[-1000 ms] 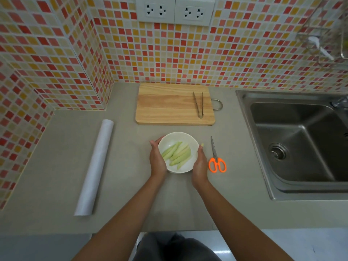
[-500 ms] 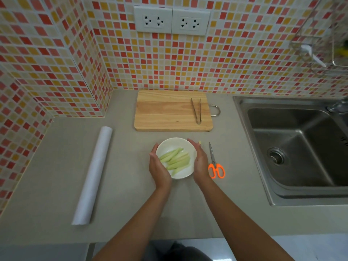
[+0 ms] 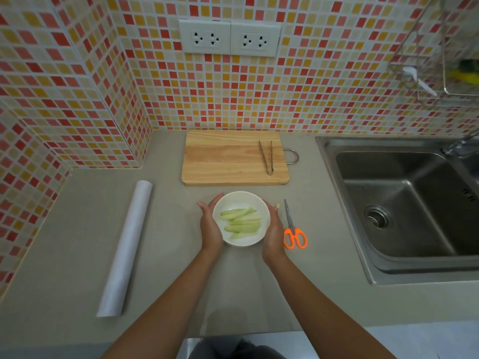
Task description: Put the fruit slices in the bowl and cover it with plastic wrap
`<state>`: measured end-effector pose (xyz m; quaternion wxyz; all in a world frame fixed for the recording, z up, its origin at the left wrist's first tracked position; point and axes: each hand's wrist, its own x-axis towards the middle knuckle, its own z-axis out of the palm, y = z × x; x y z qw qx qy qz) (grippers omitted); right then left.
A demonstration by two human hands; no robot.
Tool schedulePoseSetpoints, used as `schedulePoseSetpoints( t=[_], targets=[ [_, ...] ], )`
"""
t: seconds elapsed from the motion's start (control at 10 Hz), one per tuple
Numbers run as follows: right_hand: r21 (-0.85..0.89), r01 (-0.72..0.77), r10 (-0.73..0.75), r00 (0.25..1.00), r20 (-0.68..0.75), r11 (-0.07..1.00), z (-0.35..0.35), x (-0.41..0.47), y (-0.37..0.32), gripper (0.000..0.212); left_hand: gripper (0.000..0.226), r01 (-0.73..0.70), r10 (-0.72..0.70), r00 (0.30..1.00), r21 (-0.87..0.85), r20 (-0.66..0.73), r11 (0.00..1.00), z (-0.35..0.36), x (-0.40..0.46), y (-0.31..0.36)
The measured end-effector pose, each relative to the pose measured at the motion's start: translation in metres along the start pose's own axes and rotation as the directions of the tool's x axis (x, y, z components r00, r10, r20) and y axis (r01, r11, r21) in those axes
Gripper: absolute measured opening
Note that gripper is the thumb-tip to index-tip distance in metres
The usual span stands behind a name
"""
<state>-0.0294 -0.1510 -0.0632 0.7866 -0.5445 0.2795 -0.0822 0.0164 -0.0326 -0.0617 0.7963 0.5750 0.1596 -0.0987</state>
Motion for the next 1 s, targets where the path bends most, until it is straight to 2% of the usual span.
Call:
schedulePoseSetpoints(
  t=[0.1, 0.2, 0.3, 0.4, 0.5, 0.6, 0.7, 0.8, 0.9, 1.0],
  targets=[
    [-0.018, 0.004, -0.004, 1.000, 0.006, 1.000, 0.002, 0.002, -0.004, 0.050, 0.076, -0.024, 0.020, 0.999, 0.154, 0.025, 0.988, -0.008, 0.010, 0.008],
    [0.038, -0.045, 0.046, 0.999, -0.013, 0.998, 0.003, 0.004, -0.015, 0.041, 0.076, -0.042, 0.042, 0.999, 0.158, -0.001, 0.986, -0.014, 0.015, 0.017],
    [0.024, -0.048, 0.047, 0.999, 0.010, 0.999, 0.004, 0.006, -0.020, 0.053, 0.077, -0.038, 0.041, 0.999, 0.124, -0.023, 0.992, -0.017, 0.007, 0.019],
    [-0.047, -0.003, 0.006, 0.999, 0.047, 0.999, 0.007, 0.008, -0.019, 0.037, 0.079, 0.009, -0.011, 1.000, 0.119, 0.018, 0.993, -0.016, -0.008, 0.014],
    [-0.036, -0.030, 0.030, 1.000, 0.006, 0.999, 0.008, 0.011, -0.016, 0.034, 0.078, 0.071, -0.077, 0.996, 0.116, 0.051, 0.991, -0.012, -0.015, 0.015],
    [-0.075, -0.040, 0.040, 0.999, -0.002, 0.996, 0.007, 0.007, -0.016, 0.044, 0.076, 0.075, -0.088, 0.992, 0.137, 0.089, 0.988, -0.010, -0.014, 0.018],
    [-0.109, -0.055, 0.056, 0.998, 0.002, 0.992, 0.007, 0.004, -0.020, 0.039, 0.083, 0.051, -0.075, 0.990, 0.189, 0.124, 0.981, -0.014, -0.014, 0.021],
    [-0.262, 0.011, -0.009, 1.000, 0.009, 0.965, 0.002, 0.005, -0.036, 0.047, 0.077, -0.030, 0.004, 0.997, 0.329, 0.077, 0.944, -0.022, -0.006, 0.034],
    [-0.519, 0.215, -0.240, 0.971, 0.021, 0.827, -0.006, 0.021, -0.073, 0.046, 0.063, -0.238, 0.185, 0.971, 0.561, 0.151, 0.793, -0.030, 0.014, 0.072],
    [-0.814, 0.309, -0.296, 0.939, 0.178, 0.492, -0.005, 0.037, -0.127, 0.051, 0.061, -0.405, 0.271, 0.913, 0.763, 0.305, 0.504, -0.028, 0.026, 0.128]
  ],
)
